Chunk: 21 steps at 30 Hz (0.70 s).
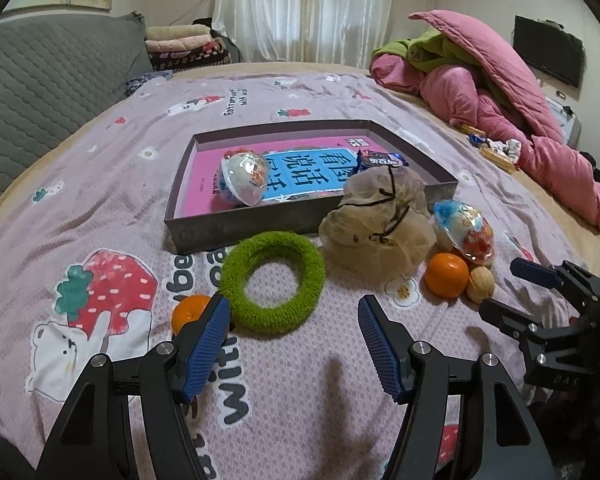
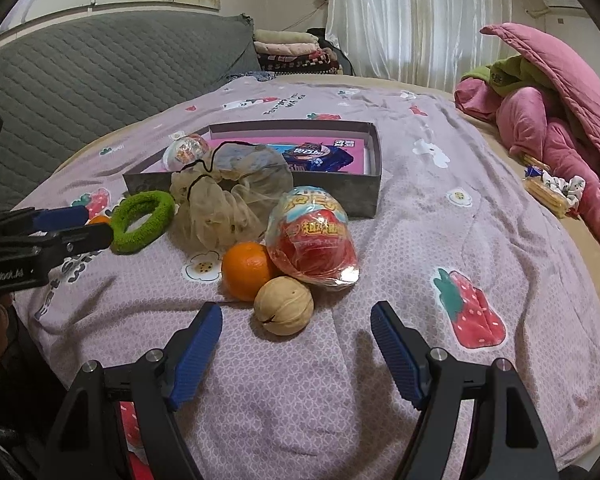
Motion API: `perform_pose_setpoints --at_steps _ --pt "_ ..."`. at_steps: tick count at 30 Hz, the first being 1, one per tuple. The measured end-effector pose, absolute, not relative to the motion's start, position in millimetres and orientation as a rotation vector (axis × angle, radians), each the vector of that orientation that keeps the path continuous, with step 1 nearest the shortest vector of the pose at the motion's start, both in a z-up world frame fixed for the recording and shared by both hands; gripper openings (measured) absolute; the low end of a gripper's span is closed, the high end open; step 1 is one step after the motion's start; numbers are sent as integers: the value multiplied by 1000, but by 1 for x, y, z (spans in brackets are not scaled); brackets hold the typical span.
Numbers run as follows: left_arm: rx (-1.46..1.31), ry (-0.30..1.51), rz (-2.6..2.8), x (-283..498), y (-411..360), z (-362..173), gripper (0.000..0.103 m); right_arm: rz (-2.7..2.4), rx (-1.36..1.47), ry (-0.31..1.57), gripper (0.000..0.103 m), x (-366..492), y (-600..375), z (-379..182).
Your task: Organize objects
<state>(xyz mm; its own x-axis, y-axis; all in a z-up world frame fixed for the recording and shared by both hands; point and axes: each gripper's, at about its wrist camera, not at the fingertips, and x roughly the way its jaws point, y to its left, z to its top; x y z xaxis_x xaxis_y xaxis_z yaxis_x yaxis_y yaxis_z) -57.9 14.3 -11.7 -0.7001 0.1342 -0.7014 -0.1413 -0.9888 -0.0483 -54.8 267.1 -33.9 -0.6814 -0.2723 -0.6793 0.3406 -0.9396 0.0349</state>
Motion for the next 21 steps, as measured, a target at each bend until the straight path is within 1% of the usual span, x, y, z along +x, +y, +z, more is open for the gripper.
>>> perform_pose_setpoints --at_steps 8,12,17,21 --pt "-1141 32 2758 -59 18 -16 68 -2612 1038 136 77 -57 265 -35" --pt "-1146 26 2761 -63 19 -18 68 -2616 1038 162 69 -58 262 -37" --pt "-1143 40 2759 -69 24 -19 68 -2615 1047 158 66 -62 261 -40" --pt "-1159 29 2745 -75 24 -22 68 -2613 1049 142 61 -64 261 -41"
